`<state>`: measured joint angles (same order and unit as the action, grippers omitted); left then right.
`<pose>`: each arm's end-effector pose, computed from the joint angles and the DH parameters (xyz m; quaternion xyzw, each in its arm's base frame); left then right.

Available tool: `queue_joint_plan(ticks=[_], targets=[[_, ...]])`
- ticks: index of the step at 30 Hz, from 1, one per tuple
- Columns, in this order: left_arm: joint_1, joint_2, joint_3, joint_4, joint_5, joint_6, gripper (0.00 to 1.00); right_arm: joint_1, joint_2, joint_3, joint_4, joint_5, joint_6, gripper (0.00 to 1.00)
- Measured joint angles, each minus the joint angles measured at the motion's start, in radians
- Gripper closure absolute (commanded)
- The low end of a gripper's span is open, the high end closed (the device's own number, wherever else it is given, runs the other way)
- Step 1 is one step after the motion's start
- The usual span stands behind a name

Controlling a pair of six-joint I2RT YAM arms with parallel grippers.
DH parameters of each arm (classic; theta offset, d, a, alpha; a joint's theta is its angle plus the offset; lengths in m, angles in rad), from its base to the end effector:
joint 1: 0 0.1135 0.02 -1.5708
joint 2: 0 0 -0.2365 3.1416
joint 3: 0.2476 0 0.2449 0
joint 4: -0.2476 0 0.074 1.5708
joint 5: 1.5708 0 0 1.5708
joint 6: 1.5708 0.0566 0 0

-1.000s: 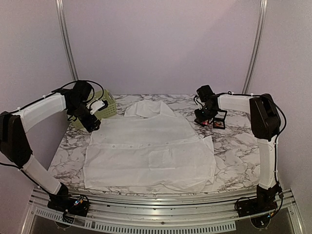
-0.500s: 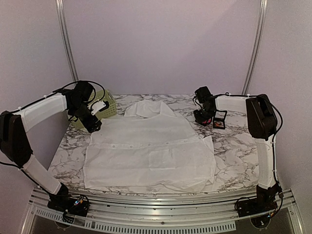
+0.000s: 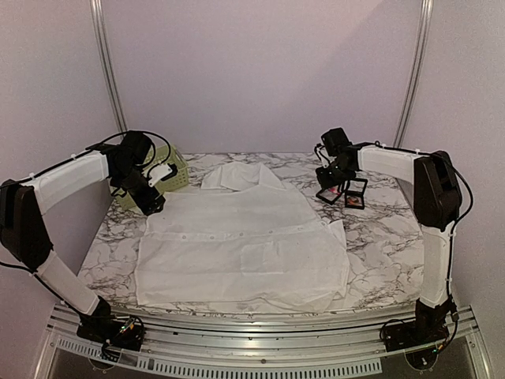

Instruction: Pin the brooch onto the clothing

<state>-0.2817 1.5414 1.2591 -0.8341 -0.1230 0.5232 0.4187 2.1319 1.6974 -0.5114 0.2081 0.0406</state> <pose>0.3045 -0.0809 0.2244 0.3682 0.9002 0.0865 0.2160 0.4270 0.1772 0.1633 -0.1465 0.9356 -0.0266 0.3202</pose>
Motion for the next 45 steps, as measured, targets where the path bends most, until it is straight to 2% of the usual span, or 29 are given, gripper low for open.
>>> queue_joint_plan(ticks=[4, 8, 13, 19, 26, 32, 35, 38, 41, 45], targets=[[0.0, 0.0, 0.0, -0.001, 0.0, 0.001, 0.14, 0.0, -0.086, -0.042, 0.011, 0.004, -0.044, 1.0], [0.0, 0.0, 0.0, -0.002, 0.0, 0.001, 0.14, 0.0, -0.107, -0.069, 0.013, 0.002, -0.093, 1.0], [-0.002, 0.0, 0.0, -0.008, 0.007, 0.001, 0.14, 0.0, -0.116, -0.087, -0.003, -0.095, -0.112, 1.0], [-0.022, -0.031, 0.052, -0.073, 0.044, 0.011, 0.14, 0.025, -0.248, -0.085, -0.027, -0.355, -0.113, 1.0], [-0.096, -0.181, 0.24, -0.191, 0.12, 0.054, 0.16, 0.155, -0.429, -0.029, -0.015, -0.792, -0.111, 1.0], [-0.262, -0.351, 0.298, -0.275, 0.16, 0.13, 0.11, 0.281, -0.462, 0.018, -0.008, -1.058, -0.1, 1.0], [-0.441, -0.384, 0.331, -0.255, 0.139, 0.136, 0.05, 0.324, -0.462, 0.027, -0.009, -1.134, -0.098, 1.0], [-0.626, -0.341, 0.388, -0.216, 0.09, 0.147, 0.04, 0.344, -0.462, 0.031, -0.009, -1.181, -0.098, 1.0], [-0.713, -0.242, 0.446, -0.137, 0.062, 0.156, 0.09, 0.355, -0.462, 0.031, -0.018, -1.209, -0.1, 1.0], [-0.729, -0.122, 0.461, -0.042, 0.067, 0.161, 0.25, 0.359, -0.463, 0.031, -0.031, -1.228, -0.112, 1.0]])
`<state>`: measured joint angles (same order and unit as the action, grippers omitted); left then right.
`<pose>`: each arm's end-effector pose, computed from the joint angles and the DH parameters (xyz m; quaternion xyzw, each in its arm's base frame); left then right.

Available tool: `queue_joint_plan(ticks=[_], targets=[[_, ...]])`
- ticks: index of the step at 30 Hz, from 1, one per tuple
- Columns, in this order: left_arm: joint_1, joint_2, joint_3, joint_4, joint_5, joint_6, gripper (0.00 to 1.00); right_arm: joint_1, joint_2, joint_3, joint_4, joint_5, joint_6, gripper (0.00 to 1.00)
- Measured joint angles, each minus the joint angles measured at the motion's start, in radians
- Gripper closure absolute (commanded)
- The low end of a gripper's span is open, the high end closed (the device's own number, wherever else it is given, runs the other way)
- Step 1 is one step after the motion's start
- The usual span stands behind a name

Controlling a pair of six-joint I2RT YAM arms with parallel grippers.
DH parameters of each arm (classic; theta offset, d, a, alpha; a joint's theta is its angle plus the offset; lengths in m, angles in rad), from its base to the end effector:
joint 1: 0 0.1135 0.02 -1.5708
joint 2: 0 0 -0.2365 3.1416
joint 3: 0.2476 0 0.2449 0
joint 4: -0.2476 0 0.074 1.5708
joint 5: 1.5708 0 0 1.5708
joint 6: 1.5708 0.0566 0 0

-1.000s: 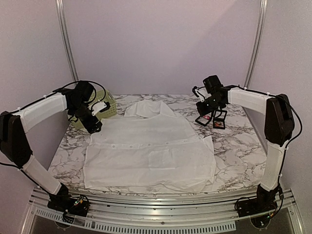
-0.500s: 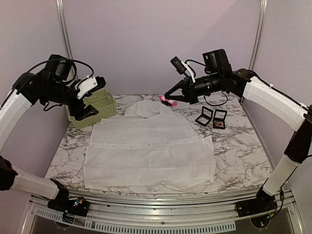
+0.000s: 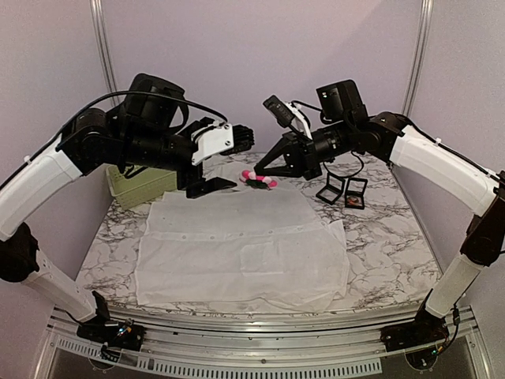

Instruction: Pin the brooch onto the clothing

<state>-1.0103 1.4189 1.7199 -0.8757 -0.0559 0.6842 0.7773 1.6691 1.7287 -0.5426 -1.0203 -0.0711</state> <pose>0.1636 -0.2547 0.4040 0.6493 0.5914 -0.0533 0.4752 0.2288 0.2928 0.3748 -0.5376 0.5766 0.5482 0.2792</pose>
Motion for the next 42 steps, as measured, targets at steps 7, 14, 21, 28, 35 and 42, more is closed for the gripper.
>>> queue_joint_plan(ticks=[7, 14, 21, 28, 35, 42], targets=[[-0.021, 0.067, 0.011, 0.041, 0.056, -0.029, 0.48, 0.002, -0.014, 0.0, -0.019, -0.018, -0.029, 1.0], [-0.024, 0.067, 0.013, 0.055, 0.111, -0.065, 0.61, 0.002, -0.032, 0.0, -0.018, -0.036, -0.05, 1.0], [-0.034, 0.067, 0.013, 0.055, 0.137, -0.09, 0.94, 0.002, -0.032, 0.0, -0.017, -0.038, -0.05, 1.0], [-0.045, 0.066, 0.002, 0.047, 0.146, -0.142, 1.0, 0.001, -0.033, 0.0, -0.007, -0.027, -0.042, 0.61], [-0.012, 0.028, -0.043, 0.061, 0.242, -0.321, 1.0, -0.09, -0.133, -0.102, 0.14, 0.014, 0.039, 0.23], [0.144, -0.037, -0.104, 0.182, 0.446, -0.581, 1.0, -0.156, -0.336, -0.319, 0.359, 0.063, 0.127, 0.16]])
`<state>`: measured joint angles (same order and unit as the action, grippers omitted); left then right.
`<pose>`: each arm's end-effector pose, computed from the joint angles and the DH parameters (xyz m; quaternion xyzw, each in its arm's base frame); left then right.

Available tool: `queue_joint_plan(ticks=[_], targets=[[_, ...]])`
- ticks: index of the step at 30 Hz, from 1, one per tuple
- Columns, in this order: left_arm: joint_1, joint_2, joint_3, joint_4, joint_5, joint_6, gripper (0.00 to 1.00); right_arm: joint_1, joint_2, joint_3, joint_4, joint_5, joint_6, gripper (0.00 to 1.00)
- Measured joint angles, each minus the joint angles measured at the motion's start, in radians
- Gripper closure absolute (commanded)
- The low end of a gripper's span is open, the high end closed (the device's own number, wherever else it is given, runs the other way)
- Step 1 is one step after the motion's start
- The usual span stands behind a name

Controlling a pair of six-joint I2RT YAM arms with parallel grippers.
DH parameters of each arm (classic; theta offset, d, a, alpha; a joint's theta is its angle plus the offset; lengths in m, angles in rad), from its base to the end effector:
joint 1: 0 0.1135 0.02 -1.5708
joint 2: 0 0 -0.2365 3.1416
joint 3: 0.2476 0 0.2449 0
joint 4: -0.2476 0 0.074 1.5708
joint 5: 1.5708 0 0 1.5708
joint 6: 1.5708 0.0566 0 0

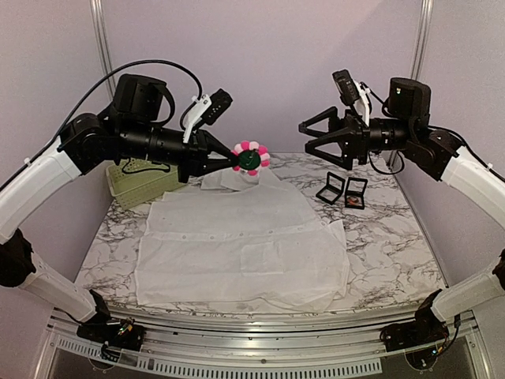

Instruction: Pin the brooch onto the clothing

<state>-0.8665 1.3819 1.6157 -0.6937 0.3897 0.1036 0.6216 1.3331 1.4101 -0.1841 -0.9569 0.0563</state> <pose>0.1817 -0.2470 0.4031 0.4790 0.6898 -0.3453 0.4189 0.2189 0.2137 0.4101 -0.4796 0.5484 0.5203 0.4456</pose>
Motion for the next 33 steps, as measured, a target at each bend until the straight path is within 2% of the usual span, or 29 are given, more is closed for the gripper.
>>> queue_joint_plan(ticks=[5, 9, 13, 17, 21, 26, 30, 33], targets=[[0.001, -0.004, 0.0, 0.086, 0.095, -0.14, 1.0, 0.085, -0.011, -0.132, 0.178, 0.051, 0.06, 0.17], [0.001, -0.004, -0.002, 0.134, 0.148, -0.207, 1.0, 0.13, 0.002, -0.15, 0.258, 0.069, 0.073, 0.23], [-0.002, -0.005, -0.012, 0.163, 0.182, -0.241, 1.0, 0.137, 0.005, -0.146, 0.33, 0.066, 0.096, 0.24], [-0.006, -0.006, -0.017, 0.17, 0.191, -0.255, 1.0, 0.146, 0.042, -0.13, 0.368, 0.057, 0.108, 0.29], [-0.02, -0.006, -0.017, 0.176, 0.193, -0.251, 1.0, 0.162, 0.084, -0.122, 0.391, 0.05, 0.123, 0.38], [-0.043, -0.005, -0.017, 0.172, 0.181, -0.228, 1.0, 0.169, 0.105, -0.121, 0.435, 0.017, 0.149, 0.38], [-0.048, -0.005, -0.017, 0.164, 0.171, -0.213, 1.0, 0.177, 0.105, -0.114, 0.455, -0.005, 0.153, 0.32], [-0.052, -0.002, -0.016, 0.156, 0.162, -0.201, 1.0, 0.183, 0.105, -0.111, 0.461, -0.016, 0.147, 0.35]])
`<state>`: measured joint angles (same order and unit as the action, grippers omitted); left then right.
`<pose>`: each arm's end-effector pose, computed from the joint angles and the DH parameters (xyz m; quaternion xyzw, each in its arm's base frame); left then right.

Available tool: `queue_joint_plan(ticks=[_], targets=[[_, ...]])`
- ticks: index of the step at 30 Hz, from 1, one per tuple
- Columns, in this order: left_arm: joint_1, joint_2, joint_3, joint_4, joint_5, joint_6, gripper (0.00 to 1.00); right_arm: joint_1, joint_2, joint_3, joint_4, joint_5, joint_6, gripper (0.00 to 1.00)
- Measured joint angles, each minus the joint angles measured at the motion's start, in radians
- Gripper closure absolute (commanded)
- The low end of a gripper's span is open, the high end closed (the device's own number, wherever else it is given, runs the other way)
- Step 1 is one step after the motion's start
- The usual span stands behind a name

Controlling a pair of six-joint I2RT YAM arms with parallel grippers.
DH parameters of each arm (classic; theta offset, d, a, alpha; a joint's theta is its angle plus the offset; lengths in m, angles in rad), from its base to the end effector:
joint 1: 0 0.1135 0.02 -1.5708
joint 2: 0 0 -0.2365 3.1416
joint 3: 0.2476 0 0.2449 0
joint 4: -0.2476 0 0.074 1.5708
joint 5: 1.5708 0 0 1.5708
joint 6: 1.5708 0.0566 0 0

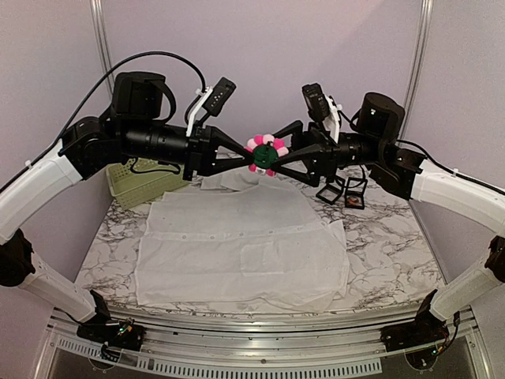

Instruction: Pin the brooch onto the clothing

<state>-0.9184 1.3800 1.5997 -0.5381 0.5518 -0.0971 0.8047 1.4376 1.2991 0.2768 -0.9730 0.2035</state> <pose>0.1645 -0.2642 0.4178 0.4576 0.6511 -0.4671 0.3854 0.1999 0.2752 0.3892 -0.5087 0.4499 0.5908 0.4356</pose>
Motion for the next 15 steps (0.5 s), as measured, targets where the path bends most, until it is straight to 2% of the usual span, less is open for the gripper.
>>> queue_joint_plan(ticks=[6, 15], targets=[[-0.012, 0.008, 0.002, -0.013, -0.019, 0.025, 1.0, 0.014, 0.0, 0.002, 0.006, -0.001, -0.009, 0.52], [-0.031, 0.01, 0.023, -0.029, -0.038, 0.051, 1.0, 0.016, 0.01, 0.004, 0.011, 0.001, -0.009, 0.67]])
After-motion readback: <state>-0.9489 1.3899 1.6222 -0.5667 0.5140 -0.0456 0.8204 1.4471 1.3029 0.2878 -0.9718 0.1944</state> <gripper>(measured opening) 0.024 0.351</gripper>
